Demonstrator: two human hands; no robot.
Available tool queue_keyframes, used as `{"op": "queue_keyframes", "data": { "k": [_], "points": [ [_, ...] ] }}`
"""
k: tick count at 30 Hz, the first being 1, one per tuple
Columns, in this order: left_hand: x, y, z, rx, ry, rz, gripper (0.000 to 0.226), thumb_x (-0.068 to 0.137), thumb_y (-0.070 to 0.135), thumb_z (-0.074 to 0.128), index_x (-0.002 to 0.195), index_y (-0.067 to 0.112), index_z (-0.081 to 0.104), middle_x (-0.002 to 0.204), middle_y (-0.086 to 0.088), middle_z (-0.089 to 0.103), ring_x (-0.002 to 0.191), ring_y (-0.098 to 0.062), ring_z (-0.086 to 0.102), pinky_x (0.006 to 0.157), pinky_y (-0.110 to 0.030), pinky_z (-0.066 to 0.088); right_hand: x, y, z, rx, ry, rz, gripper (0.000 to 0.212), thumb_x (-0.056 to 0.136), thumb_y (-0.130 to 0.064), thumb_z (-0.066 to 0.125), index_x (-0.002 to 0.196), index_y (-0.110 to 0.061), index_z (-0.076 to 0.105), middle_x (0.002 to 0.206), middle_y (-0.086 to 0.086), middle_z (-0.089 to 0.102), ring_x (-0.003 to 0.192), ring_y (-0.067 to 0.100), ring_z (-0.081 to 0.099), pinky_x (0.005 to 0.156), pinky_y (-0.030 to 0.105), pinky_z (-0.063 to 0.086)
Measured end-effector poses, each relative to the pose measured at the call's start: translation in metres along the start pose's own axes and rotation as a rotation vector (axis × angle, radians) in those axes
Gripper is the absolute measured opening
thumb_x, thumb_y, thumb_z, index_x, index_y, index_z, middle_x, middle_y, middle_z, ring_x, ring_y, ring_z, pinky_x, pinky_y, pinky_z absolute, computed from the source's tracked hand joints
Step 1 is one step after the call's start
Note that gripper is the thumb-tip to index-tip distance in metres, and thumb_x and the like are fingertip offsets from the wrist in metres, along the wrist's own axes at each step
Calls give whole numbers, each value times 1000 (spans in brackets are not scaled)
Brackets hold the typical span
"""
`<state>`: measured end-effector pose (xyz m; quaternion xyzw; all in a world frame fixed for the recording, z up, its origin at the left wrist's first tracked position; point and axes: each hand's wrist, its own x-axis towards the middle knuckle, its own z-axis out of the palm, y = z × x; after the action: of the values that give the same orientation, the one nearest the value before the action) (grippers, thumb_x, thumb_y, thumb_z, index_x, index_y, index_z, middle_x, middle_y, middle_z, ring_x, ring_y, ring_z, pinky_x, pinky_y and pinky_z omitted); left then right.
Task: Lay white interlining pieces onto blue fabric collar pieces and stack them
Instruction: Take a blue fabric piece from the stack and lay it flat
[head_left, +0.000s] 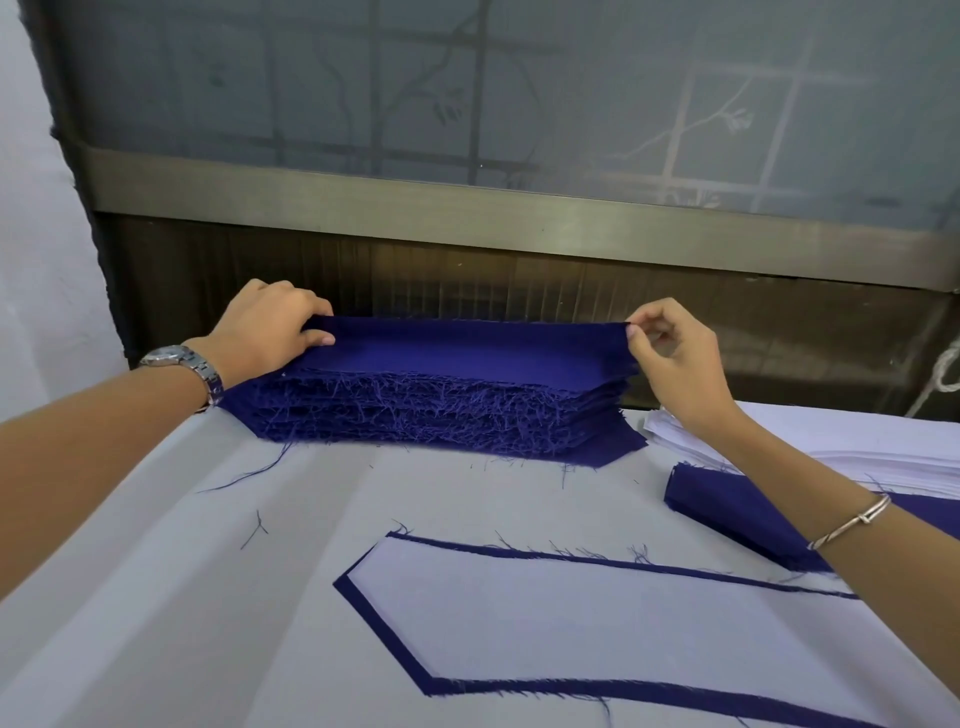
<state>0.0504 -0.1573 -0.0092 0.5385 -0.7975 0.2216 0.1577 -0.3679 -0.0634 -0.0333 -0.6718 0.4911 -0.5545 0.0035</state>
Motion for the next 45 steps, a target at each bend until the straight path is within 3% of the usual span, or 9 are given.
{"op": "queue_keyframes", "data": {
  "k": [7,13,16,20,24,27,32,42,45],
  "points": [
    [-19,-35,-6,85,61,-73,32,97,33,58,123,17,66,113,-8,71,106,-31,62,93,-45,44,0,-10,-5,24,7,-4,11,99,-5,56,102,-15,60,92,5,70,88,35,65,78,56,55],
    [-32,-48,-21,-282,256,-174,28,97,39,58,106,14,69,76,-6,68,65,-22,61,60,-34,47,7,-17,-16,105,70,27,26,101,-6,53,92,-30,55,83,-5,65,78,9,62,68,27,51],
    [-34,-42,-36,-500,290,-188,27,92,42,63,101,18,71,77,-2,69,67,-12,62,56,-26,46,10,-19,-30,154,125,79,27,103,-9,49,92,-33,53,71,-17,63,67,-6,58,58,9,47],
    [-38,-25,-54,-723,284,-184,36,85,47,67,105,17,73,83,2,72,77,-11,68,59,-4,47,9,-20,-58,203,156,161,22,105,-13,49,94,-33,50,65,-17,67,65,-4,63,54,13,50],
    [-46,5,-66,-856,239,-194,41,80,50,66,110,23,72,88,8,73,79,-7,69,65,-14,56,-1,-12,-94,220,128,241,19,103,-11,54,98,-30,55,69,-12,72,67,2,69,51,23,58],
    [-55,28,-72,-938,136,-231,33,76,53,66,104,35,70,78,6,76,69,-10,73,64,-25,58,-11,-2,-125,165,12,292,13,100,-12,58,105,-22,66,67,-10,72,53,2,61,50,14,53],
    [-68,57,-69,-975,-118,-211,35,74,51,65,87,19,71,68,3,74,46,0,61,46,-7,45,-33,23,-173,223,-188,537,23,82,-19,72,104,-12,72,72,1,74,50,5,56,52,14,52],
    [-106,91,-55,-1088,-714,-252,66,43,79,79,80,24,80,72,-9,69,53,-8,49,46,-13,38,-82,80,-238,80,-607,937,56,57,-28,100,94,4,72,68,23,59,48,21,53,44,25,49],
    [-119,98,-51,-1123,-862,-231,51,59,68,80,80,21,80,67,-5,65,45,-6,44,42,-12,32,-92,92,-248,87,-703,992,54,54,-26,102,87,4,71,62,25,57,44,24,54,42,26,48]
  ]
}}
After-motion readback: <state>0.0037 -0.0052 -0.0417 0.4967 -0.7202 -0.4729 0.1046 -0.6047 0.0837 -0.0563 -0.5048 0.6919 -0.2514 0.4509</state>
